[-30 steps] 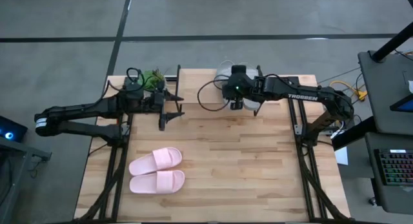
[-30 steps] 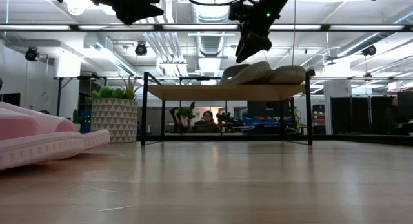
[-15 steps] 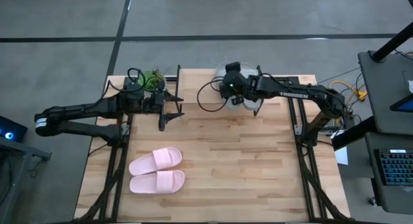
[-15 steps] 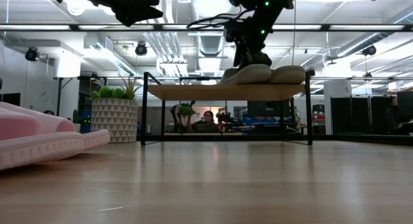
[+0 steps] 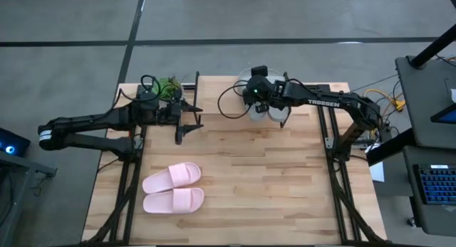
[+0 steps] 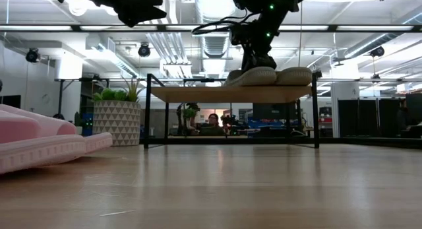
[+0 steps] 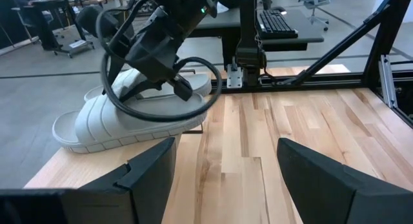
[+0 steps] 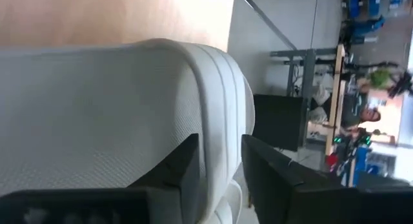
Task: Pick and place slides into the shelf
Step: Put the gray slides on the shelf
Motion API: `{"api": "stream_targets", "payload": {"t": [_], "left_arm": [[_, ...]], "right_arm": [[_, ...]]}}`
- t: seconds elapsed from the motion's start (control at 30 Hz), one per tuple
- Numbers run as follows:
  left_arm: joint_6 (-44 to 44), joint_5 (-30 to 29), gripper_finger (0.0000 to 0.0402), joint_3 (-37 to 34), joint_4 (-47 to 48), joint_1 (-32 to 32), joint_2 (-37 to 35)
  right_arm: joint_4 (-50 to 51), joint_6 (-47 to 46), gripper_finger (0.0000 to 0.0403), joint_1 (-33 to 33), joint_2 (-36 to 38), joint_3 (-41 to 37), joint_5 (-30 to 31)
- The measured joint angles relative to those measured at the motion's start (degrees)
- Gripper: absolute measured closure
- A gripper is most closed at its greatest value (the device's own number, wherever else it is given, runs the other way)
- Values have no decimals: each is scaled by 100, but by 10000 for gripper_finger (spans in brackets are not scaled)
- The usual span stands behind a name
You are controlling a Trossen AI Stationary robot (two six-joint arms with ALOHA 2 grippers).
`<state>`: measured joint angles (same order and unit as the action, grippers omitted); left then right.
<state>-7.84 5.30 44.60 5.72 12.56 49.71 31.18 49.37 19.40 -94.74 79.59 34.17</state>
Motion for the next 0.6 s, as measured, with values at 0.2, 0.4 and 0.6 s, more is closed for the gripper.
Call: {"api": "stream_targets", "payload": {"t": [0.2, 0.4, 0.6], "left_arm": [[-2, 0, 147, 0, 0, 1, 0], [-2, 0, 147, 0, 0, 1, 0], [-4, 0, 147, 0, 0, -1, 0]], "right_arm": [[9, -704, 356, 5, 0, 0, 0], [4, -1325, 391, 2, -2, 0, 4], [-4, -1784, 393, 0, -4, 0, 55]]}}
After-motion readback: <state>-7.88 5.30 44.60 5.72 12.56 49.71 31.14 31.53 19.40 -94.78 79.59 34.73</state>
